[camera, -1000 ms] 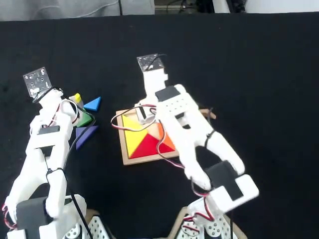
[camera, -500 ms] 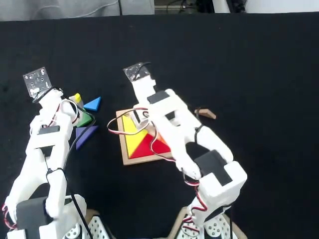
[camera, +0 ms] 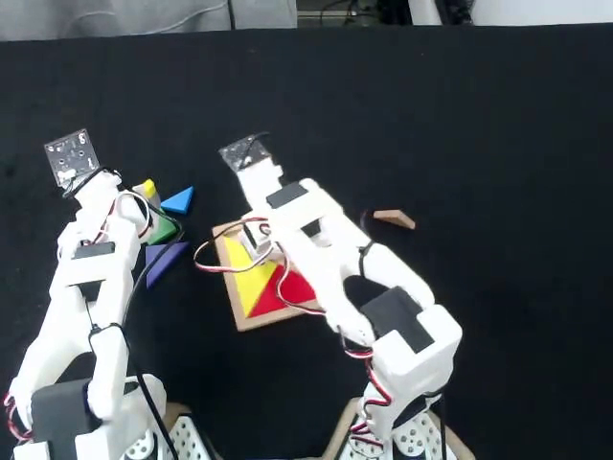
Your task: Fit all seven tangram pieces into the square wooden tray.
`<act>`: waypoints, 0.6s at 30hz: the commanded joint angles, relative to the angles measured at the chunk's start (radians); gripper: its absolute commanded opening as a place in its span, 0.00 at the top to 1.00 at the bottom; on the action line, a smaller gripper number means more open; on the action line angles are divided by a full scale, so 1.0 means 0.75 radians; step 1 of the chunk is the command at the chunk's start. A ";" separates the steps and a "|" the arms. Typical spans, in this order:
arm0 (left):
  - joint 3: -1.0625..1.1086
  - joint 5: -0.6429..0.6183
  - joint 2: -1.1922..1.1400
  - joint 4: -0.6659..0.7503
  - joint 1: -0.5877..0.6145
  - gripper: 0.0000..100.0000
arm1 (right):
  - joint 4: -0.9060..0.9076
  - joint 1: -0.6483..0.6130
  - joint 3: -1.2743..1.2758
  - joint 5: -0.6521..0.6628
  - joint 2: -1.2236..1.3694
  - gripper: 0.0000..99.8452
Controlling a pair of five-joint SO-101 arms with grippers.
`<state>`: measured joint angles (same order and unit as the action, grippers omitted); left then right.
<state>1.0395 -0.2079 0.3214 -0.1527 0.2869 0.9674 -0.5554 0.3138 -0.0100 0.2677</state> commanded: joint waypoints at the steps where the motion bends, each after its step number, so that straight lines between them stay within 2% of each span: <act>1: -0.015 0.014 0.018 0.012 -0.017 0.81 | 0.049 0.018 -0.095 0.004 -0.003 0.99; 5: -0.015 0.014 0.018 0.012 -0.017 0.81 | 0.049 0.072 -0.097 0.004 0.001 0.99; 18: -0.013 0.014 0.018 0.012 -0.017 0.81 | 0.178 0.053 -0.064 0.012 -0.001 0.99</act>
<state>1.0395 -0.2079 0.3214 -0.1527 0.2869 1.0871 -0.5171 0.2908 -0.0100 0.2785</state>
